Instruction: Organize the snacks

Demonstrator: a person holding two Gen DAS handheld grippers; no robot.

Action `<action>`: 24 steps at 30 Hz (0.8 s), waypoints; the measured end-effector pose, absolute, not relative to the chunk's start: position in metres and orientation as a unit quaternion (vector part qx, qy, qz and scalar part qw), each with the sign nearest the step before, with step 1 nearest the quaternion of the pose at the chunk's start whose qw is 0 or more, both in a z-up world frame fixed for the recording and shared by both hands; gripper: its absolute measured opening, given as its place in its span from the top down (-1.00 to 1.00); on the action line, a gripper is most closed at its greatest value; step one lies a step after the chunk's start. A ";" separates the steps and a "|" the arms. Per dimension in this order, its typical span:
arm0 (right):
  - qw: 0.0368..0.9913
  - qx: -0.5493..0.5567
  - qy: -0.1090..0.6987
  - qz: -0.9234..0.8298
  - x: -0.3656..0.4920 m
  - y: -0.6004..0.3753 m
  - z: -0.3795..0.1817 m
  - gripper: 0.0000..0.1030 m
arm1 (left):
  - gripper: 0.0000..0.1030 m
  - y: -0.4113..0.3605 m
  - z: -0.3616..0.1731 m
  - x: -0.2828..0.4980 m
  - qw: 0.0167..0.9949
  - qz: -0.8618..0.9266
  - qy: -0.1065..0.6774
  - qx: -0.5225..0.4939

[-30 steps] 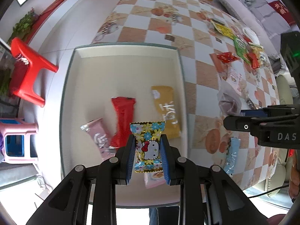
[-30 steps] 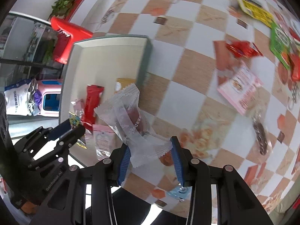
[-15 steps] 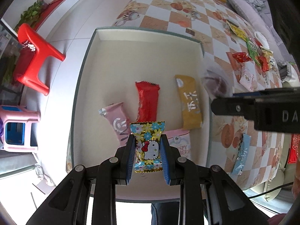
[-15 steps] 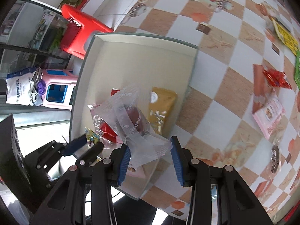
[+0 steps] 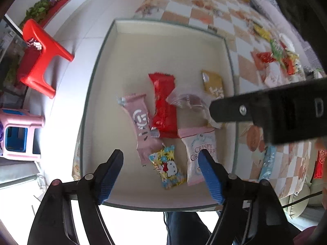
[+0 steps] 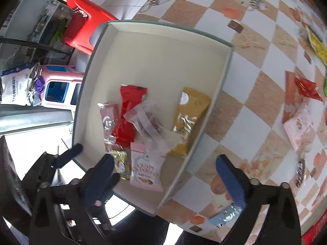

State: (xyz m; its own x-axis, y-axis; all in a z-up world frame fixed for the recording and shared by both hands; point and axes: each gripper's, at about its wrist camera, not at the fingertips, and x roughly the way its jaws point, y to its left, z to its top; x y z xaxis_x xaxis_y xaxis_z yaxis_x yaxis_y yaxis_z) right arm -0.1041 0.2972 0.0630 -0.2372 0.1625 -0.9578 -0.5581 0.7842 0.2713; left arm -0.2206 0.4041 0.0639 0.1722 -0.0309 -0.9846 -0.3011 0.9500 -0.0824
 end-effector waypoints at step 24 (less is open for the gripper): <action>0.568 -0.189 0.721 0.348 -0.183 0.150 0.095 -0.97 | -0.65 0.291 0.116 -0.415 0.704 0.313 0.582 -0.261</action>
